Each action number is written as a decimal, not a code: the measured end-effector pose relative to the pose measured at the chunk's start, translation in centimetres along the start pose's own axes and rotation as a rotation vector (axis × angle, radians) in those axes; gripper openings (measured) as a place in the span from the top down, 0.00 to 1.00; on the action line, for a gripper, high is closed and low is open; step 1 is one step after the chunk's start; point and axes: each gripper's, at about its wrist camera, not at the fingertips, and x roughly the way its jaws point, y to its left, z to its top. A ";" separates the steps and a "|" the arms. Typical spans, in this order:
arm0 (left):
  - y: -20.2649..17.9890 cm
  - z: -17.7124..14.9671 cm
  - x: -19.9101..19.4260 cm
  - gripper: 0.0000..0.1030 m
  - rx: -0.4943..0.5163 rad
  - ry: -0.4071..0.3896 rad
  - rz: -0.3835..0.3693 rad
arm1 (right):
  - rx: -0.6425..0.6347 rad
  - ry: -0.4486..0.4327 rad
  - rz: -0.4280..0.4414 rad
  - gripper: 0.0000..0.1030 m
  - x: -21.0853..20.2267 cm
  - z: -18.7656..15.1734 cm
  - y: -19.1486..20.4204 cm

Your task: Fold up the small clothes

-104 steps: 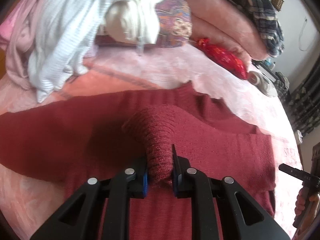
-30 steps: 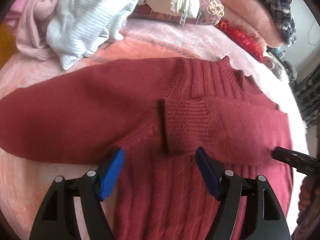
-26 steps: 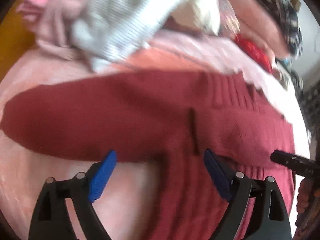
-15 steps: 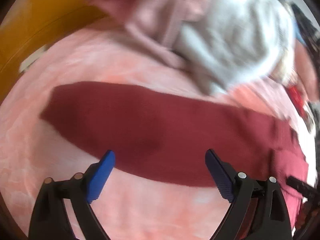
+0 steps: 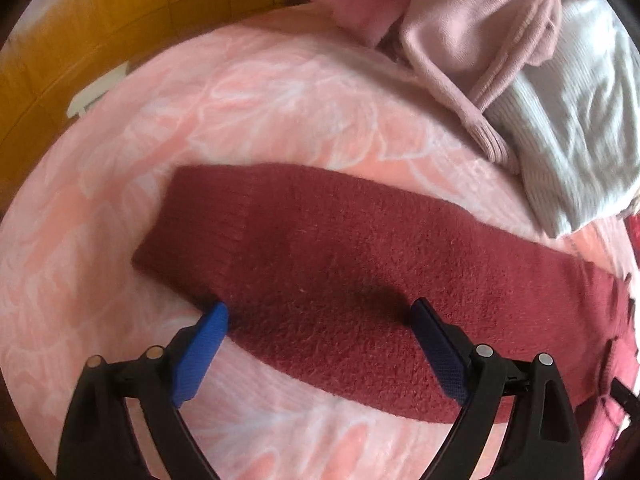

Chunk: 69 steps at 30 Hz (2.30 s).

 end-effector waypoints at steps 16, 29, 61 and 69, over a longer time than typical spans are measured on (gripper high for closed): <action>-4.8 -2.0 -4.7 0.91 0.019 -0.172 -0.116 | 0.002 -0.018 -0.017 0.22 -2.4 -1.4 -1.9; -18.0 -7.0 -8.0 0.92 0.294 -0.227 -0.253 | 0.063 -0.042 -0.120 0.22 -5.5 -2.9 -8.4; -37.1 -17.9 -9.1 0.31 0.637 -0.086 -0.526 | 0.110 -0.061 -0.074 0.22 -8.0 -5.4 -13.6; -30.4 -12.5 -9.2 0.29 0.550 -0.153 -0.208 | 0.071 -0.059 0.001 0.22 -6.8 -2.8 -8.4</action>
